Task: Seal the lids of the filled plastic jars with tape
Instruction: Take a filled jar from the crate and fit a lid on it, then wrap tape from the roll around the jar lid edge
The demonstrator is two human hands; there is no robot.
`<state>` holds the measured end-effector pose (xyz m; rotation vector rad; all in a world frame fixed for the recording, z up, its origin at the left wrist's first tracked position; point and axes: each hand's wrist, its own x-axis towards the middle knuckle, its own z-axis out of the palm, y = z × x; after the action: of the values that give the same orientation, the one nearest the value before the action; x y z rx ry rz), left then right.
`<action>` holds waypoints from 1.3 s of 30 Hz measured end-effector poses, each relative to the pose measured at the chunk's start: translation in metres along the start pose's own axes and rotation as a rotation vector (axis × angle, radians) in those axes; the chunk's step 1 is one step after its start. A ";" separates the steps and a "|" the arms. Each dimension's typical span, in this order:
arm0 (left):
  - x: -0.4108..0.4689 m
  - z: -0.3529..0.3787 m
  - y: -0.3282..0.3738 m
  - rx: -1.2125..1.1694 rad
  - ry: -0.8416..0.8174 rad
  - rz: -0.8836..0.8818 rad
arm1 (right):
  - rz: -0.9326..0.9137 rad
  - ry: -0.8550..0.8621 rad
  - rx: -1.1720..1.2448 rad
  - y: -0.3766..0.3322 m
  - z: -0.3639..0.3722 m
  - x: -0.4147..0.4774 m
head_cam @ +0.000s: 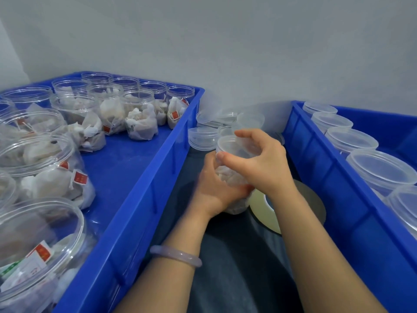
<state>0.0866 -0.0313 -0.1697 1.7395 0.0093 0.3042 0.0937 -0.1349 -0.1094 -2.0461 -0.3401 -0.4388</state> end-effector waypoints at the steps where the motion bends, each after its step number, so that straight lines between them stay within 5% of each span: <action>1: 0.000 0.000 0.002 0.007 0.009 0.005 | -0.029 0.055 -0.027 0.001 0.004 -0.005; 4: 0.002 -0.003 0.003 0.085 0.020 0.050 | -0.067 0.035 -0.125 0.000 0.008 -0.017; 10: -0.002 -0.007 -0.002 0.259 0.157 -0.085 | 0.223 0.060 -0.215 0.025 -0.026 -0.049; 14: -0.006 -0.007 -0.004 0.266 0.155 -0.168 | 0.234 -0.345 -0.588 0.040 -0.033 -0.071; 18: -0.029 -0.004 0.006 0.148 0.328 -0.089 | 0.220 -0.433 -0.739 0.043 -0.033 -0.070; 21: -0.042 0.001 0.009 -0.006 0.353 0.028 | 0.181 -0.361 -0.718 0.044 -0.031 -0.072; 25: -0.046 0.008 0.008 0.052 -0.012 0.050 | 0.154 -0.219 -0.610 0.042 -0.030 -0.074; 29: -0.048 0.010 0.009 0.040 -0.163 0.010 | 0.205 -0.087 -0.361 0.037 -0.028 -0.076; 39: -0.048 0.008 0.012 -0.131 -0.049 0.016 | 0.190 -0.015 -0.203 0.035 -0.026 -0.081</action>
<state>0.0403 -0.0501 -0.1683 1.6174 -0.0592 0.2682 0.0316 -0.1793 -0.1602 -2.2558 -0.1109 -0.3525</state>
